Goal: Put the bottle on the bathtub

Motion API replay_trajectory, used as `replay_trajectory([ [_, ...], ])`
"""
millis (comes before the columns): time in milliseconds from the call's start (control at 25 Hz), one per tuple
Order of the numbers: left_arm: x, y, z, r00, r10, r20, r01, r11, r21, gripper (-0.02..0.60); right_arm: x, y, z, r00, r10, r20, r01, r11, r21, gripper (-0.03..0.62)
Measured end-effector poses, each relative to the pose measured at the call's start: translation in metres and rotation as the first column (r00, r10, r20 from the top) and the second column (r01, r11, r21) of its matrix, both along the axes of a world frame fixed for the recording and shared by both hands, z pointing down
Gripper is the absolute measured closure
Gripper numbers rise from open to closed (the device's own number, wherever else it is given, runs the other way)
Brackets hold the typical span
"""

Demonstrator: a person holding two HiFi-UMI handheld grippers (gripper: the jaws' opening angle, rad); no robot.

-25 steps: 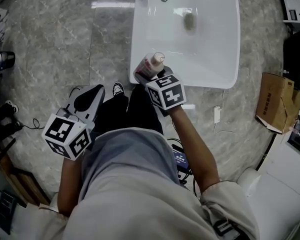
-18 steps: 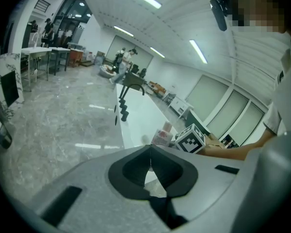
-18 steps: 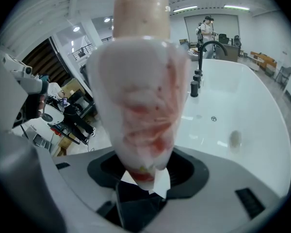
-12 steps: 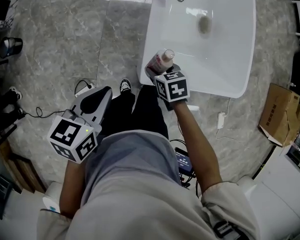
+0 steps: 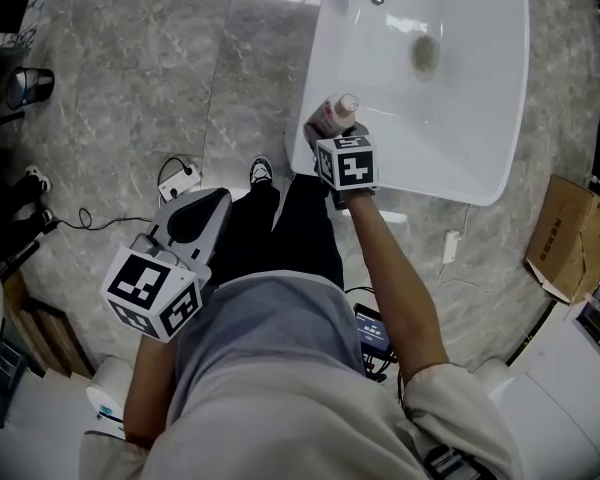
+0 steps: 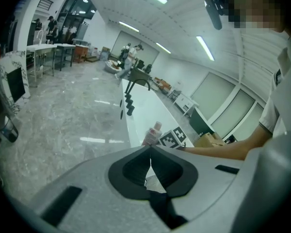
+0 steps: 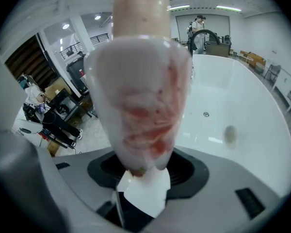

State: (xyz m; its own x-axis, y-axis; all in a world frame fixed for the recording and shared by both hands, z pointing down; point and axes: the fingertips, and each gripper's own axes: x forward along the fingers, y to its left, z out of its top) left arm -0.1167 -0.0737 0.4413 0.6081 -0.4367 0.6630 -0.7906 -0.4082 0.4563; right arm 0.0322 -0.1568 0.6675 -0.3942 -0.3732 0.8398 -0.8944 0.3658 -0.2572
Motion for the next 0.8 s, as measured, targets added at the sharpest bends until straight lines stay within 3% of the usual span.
replay_trajectory([
  [280,-0.014,0.01,0.002,0.999,-0.041,0.02,0.042,0.999,-0.02,0.574,0.002,-0.01,0.022,0.996,0.08,-0.032,-0.078,0.996,0.046,0.367],
  [560,-0.011,0.018,0.01,0.999,-0.016,0.029,0.017,0.999,-0.033,0.574,0.002,-0.017,0.033,0.984,0.178,-0.006,-0.175,0.973,0.152,0.367],
  [800,-0.002,0.027,0.008,1.0,0.012,0.023,-0.011,0.999,-0.034,0.574,-0.002,-0.008,0.031,0.983,0.181,-0.041,-0.17,0.967,0.188,0.367],
])
